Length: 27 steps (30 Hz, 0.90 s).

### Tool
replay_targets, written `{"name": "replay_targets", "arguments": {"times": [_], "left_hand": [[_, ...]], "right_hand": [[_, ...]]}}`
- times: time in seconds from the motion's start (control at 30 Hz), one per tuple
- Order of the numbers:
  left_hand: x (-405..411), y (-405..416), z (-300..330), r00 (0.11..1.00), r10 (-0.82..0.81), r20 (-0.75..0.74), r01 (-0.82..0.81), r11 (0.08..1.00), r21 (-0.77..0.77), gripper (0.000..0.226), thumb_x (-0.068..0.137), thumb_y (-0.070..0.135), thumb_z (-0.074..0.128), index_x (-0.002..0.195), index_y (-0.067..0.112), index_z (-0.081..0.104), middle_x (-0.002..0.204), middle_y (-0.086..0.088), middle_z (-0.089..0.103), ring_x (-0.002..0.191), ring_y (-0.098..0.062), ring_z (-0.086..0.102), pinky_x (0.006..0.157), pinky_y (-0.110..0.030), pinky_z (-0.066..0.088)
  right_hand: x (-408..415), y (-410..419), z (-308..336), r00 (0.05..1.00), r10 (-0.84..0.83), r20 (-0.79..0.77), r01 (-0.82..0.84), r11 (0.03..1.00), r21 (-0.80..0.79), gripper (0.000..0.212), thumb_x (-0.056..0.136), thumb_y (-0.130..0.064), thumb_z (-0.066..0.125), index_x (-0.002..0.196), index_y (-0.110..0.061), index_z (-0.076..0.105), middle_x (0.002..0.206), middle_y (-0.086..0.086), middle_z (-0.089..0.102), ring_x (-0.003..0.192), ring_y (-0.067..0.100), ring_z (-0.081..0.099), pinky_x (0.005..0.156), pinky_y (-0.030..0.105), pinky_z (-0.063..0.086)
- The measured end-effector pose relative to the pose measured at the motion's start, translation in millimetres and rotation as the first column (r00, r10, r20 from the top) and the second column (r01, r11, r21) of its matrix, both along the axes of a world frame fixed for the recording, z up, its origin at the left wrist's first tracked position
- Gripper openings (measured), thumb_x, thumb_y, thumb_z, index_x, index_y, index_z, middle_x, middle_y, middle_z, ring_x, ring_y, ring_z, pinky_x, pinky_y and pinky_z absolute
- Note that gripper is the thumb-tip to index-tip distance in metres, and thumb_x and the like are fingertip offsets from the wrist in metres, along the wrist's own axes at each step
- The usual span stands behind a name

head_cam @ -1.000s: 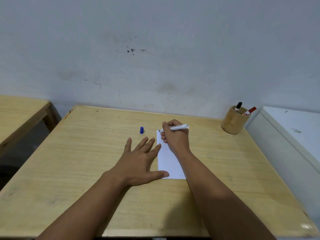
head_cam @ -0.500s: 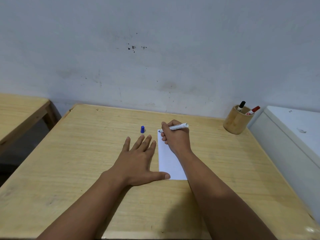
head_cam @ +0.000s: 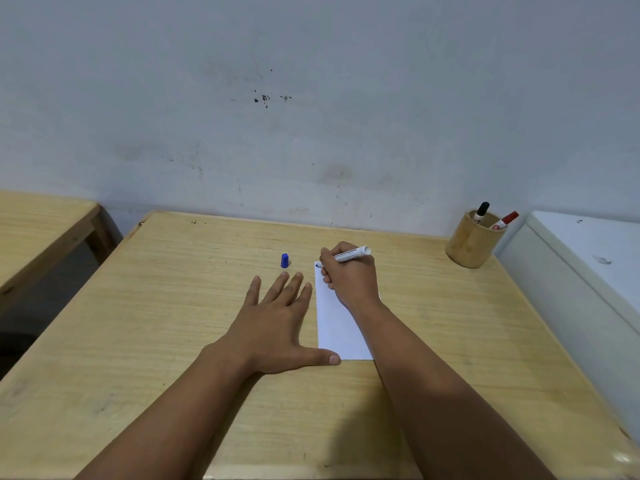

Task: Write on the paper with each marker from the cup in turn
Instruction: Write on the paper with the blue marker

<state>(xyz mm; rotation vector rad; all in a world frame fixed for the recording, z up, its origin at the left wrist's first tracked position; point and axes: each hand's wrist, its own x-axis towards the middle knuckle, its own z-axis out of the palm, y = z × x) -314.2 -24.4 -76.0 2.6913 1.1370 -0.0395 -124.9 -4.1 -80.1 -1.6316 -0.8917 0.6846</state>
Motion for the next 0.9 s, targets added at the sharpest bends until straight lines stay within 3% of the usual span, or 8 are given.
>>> {"name": "replay_targets", "arguments": {"times": [0.2, 0.27, 0.33, 0.43, 0.57, 0.73, 0.83, 0.9], "left_hand": [[0.3, -1.3, 3.9, 1.000, -0.004, -0.003, 0.004, 1.000, 0.006, 0.137, 0.060, 0.108, 0.026, 0.165, 0.025, -0.003, 0.171, 0.004, -0.017, 0.157, -0.015, -0.022, 0.125, -0.058, -0.012], [-0.2, -3.2, 8.8, 0.999, 0.000, 0.033, -0.001, 1.000, 0.009, 0.128, 0.060, 0.108, 0.027, 0.163, 0.031, 0.020, 0.173, 0.006, 0.006, 0.160, -0.018, 0.001, 0.127, -0.057, 0.004], [0.2, 1.8, 12.5, 0.961, 0.055, 0.270, -0.094, 0.986, 0.135, 0.088, 0.072, 0.098, 0.039, 0.129, 0.035, 0.060, 0.141, 0.015, 0.057, 0.129, -0.018, 0.051, 0.107, -0.050, 0.044], [2.4, 31.7, 12.2, 0.789, 0.142, 0.597, -0.372, 0.884, 0.282, 0.046, 0.094, 0.056, 0.052, 0.129, 0.029, 0.066, 0.116, 0.007, 0.063, 0.103, -0.022, 0.058, 0.069, -0.036, 0.053], [8.0, 66.9, 6.3, 0.815, 0.296, 0.498, -0.393, 0.914, 0.099, 0.035, 0.097, 0.037, 0.058, 0.131, 0.034, 0.066, 0.127, 0.009, 0.061, 0.114, -0.020, 0.058, 0.075, -0.035, 0.052], [14.6, 77.1, 5.4, 0.775, 0.352, 0.525, -0.416, 0.909, 0.004, 0.019, 0.098, 0.037, 0.061, 0.111, 0.032, 0.074, 0.106, 0.013, 0.071, 0.102, -0.017, 0.064, 0.076, -0.033, 0.051], [17.7, 75.9, 22.1, 0.641, 0.472, 0.605, -0.427, 0.875, -0.230, 0.017, 0.095, 0.030, 0.066, 0.111, 0.030, 0.073, 0.101, 0.012, 0.074, 0.089, -0.011, 0.067, 0.074, -0.030, 0.048], [22.9, 72.8, 42.5, 0.552, 0.507, 0.662, -0.361, 0.861, -0.358, 0.014, 0.094, 0.025, 0.068, 0.107, 0.029, 0.070, 0.092, 0.012, 0.075, 0.081, -0.009, 0.068, 0.067, -0.028, 0.045]], "right_hand": [[2.8, -0.4, 2.1, 0.994, -0.034, -0.105, 0.037, 0.999, 0.035, 0.028, 0.094, -0.021, 0.072, 0.069, -0.012, 0.064, 0.064, 0.012, 0.074, 0.055, 0.021, 0.068, 0.057, 0.031, 0.055], [5.6, 0.4, 3.8, 0.983, -0.048, -0.178, 0.060, 0.996, 0.063, 0.030, 0.099, -0.023, 0.075, 0.074, -0.009, 0.067, 0.062, 0.008, 0.072, 0.050, 0.019, 0.065, 0.052, 0.028, 0.054], [9.4, 1.0, 8.4, 0.965, -0.028, -0.260, 0.049, 0.996, 0.077, 0.036, 0.099, -0.030, 0.078, 0.073, -0.009, 0.064, 0.059, 0.005, 0.069, 0.049, 0.020, 0.061, 0.051, 0.027, 0.053], [12.2, 2.4, 17.7, 0.929, 0.046, -0.368, -0.019, 0.997, 0.078, 0.043, 0.097, -0.035, 0.080, 0.073, -0.009, 0.055, 0.060, 0.005, 0.065, 0.056, 0.022, 0.056, 0.051, 0.028, 0.048], [10.3, -1.4, 32.2, 0.901, 0.103, -0.421, -0.084, 0.994, 0.063, 0.038, 0.095, -0.037, 0.082, 0.090, -0.008, 0.057, 0.071, 0.015, 0.063, 0.056, 0.022, 0.056, 0.053, 0.029, 0.050], [18.9, -12.0, 59.8, 0.989, 0.061, -0.135, -0.044, 0.991, 0.129, 0.034, 0.096, -0.038, 0.081, 0.086, -0.011, 0.063, 0.052, -0.003, 0.060, 0.043, 0.014, 0.050, 0.045, 0.024, 0.044], [27.5, -24.8, 74.8, 0.978, 0.177, -0.112, -0.156, 0.972, 0.178, 0.012, 0.097, -0.017, 0.080, 0.104, -0.015, 0.070, 0.083, 0.008, 0.079, 0.066, 0.021, 0.073, 0.057, 0.029, 0.057], [31.9, -33.5, 86.2, 0.956, 0.250, -0.152, -0.217, 0.955, 0.204, 0.030, 0.105, 0.001, 0.062, 0.127, -0.018, 0.070, 0.115, 0.008, 0.082, 0.091, 0.026, 0.082, 0.071, 0.037, 0.066]]}}
